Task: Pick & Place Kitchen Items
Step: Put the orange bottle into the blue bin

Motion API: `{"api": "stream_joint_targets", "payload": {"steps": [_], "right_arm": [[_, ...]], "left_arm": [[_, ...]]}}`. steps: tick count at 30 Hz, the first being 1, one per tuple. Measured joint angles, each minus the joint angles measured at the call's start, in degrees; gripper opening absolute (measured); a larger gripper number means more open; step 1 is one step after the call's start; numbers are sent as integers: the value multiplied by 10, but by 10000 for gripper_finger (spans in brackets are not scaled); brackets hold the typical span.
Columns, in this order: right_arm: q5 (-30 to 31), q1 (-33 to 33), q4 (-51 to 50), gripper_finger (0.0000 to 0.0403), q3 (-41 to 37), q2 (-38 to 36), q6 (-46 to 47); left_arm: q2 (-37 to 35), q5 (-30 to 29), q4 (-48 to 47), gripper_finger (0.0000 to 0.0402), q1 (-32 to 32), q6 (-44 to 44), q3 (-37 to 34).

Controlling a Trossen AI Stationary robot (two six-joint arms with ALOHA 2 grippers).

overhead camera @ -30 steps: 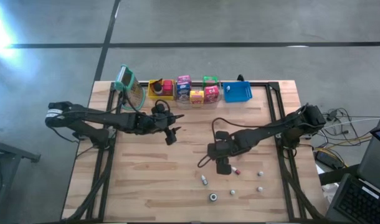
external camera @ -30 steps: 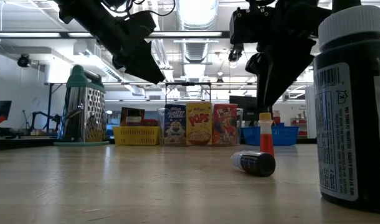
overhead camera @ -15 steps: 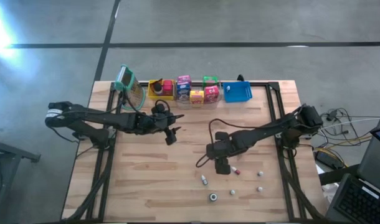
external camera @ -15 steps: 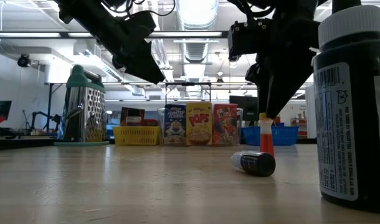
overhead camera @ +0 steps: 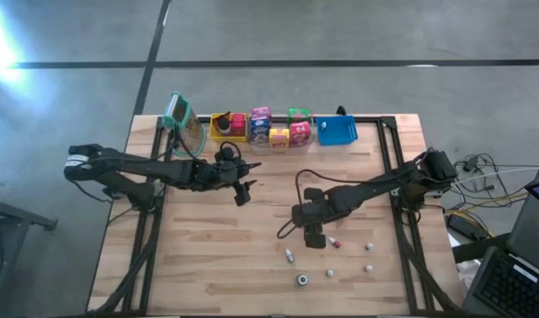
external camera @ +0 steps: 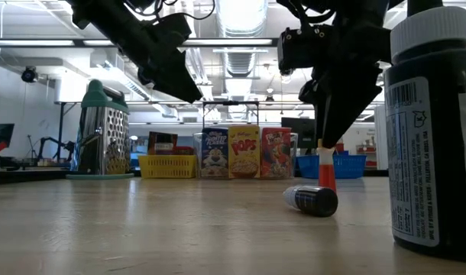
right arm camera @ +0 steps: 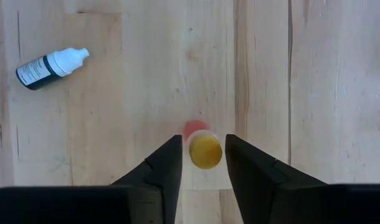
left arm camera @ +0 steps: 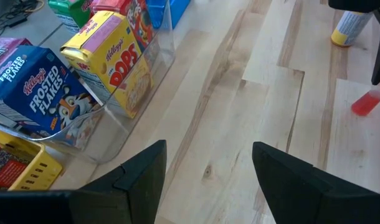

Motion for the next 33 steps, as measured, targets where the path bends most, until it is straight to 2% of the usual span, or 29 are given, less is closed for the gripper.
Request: {"api": "stream_joint_targets", "payload": {"steps": [12, 20, 27, 33], "right_arm": [[1, -2, 0, 62, -1, 0, -1], [2, -11, -26, 72, -2, -14, -4], [33, -65, -98, 60, -1, -83, -14], [51, -153, -127, 70, -5, -172, -43]], "left_arm": [[0, 0, 0, 243, 0, 0, 0], [0, 0, 0, 243, 0, 0, 0], [0, 0, -1, 243, 0, 0, 0], [0, 0, -1, 243, 0, 0, 0]]}}
